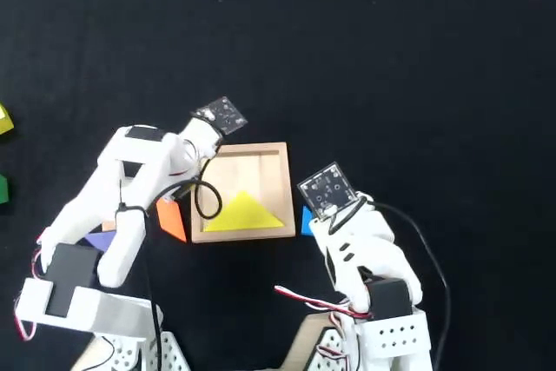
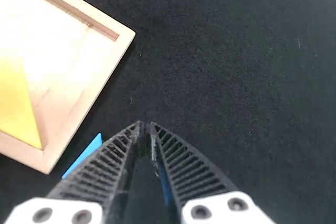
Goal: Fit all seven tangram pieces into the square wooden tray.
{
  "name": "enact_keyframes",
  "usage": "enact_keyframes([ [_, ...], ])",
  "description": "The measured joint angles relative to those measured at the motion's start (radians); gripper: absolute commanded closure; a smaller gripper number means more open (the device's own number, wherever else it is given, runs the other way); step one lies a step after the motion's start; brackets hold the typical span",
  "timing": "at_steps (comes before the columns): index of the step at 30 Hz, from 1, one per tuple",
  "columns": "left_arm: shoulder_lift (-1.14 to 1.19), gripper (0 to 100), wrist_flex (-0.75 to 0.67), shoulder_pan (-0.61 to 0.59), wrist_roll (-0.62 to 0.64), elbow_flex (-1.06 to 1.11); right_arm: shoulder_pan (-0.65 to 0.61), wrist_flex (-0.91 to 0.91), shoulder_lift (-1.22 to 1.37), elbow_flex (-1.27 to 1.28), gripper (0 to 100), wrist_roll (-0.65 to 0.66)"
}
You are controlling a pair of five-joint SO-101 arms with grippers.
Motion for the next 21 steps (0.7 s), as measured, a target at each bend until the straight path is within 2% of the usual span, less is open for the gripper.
enact_keyframes([
  [6, 0.123, 97, -0.008, -0.026, 0.003, -0.089, 0.0, 0.0, 0.0, 0.0, 98.7, 0.0],
  [13, 0.233, 97, 0.058, -0.046, 0.003, -0.255, 0.0, 0.0, 0.0, 0.0, 98.7, 0.0],
  [21, 0.359, 97, 0.044, -0.183, 0.0, -0.428, 0.0, 0.0, 0.0, 0.0, 98.7, 0.0],
])
